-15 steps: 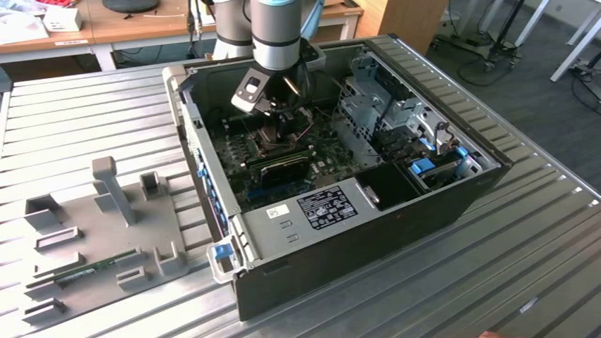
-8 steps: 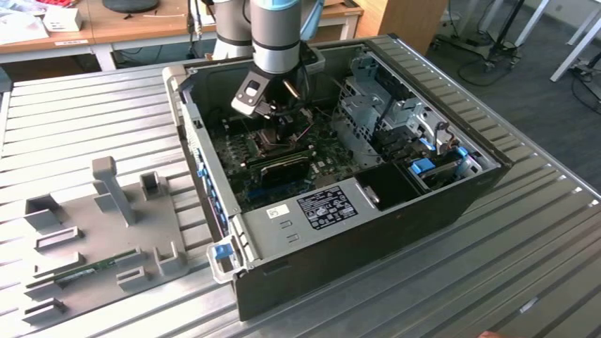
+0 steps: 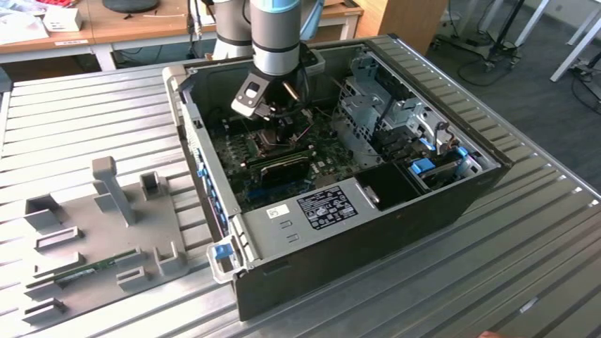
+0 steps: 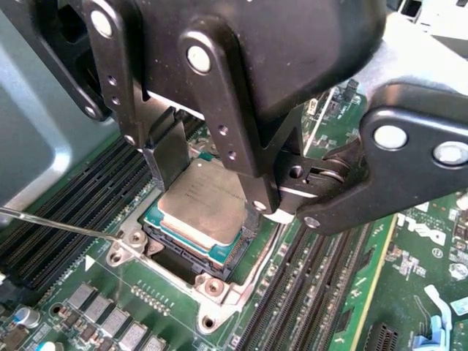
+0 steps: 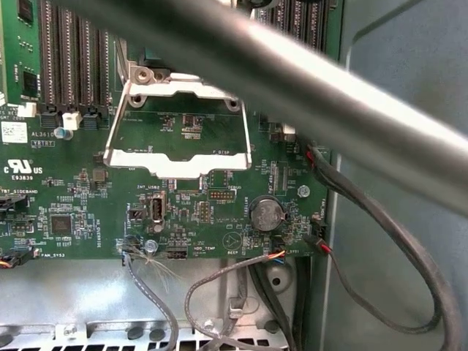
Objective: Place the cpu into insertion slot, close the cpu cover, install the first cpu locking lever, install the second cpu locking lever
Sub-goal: 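Place the cpu into insertion slot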
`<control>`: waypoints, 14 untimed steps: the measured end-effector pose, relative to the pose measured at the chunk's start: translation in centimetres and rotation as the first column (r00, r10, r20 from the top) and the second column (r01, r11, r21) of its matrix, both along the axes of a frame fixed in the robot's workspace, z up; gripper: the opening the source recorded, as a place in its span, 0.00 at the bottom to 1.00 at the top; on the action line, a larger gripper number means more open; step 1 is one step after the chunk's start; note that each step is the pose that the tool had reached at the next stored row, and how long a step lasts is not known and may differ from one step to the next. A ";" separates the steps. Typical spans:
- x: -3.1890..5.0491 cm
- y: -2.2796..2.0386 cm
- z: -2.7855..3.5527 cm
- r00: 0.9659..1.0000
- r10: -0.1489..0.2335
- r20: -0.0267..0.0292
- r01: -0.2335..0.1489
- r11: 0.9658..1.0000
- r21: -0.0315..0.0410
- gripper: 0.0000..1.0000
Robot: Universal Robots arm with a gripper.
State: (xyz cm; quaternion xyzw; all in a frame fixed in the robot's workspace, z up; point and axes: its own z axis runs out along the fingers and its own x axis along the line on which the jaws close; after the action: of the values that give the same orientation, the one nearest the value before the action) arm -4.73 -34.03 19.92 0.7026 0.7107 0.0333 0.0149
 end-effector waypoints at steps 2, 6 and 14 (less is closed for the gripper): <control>0.00 0.00 -0.01 1.000 -0.003 0.000 0.003 1.000 0.000 0.54; -0.01 0.00 -0.11 1.000 -0.003 0.000 0.003 1.000 0.000 0.54; -0.03 0.00 -0.30 1.000 -0.003 0.000 0.003 1.000 0.000 0.54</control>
State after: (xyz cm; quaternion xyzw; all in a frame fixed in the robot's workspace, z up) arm -4.77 -34.03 19.62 0.7037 0.7095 0.0333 0.0150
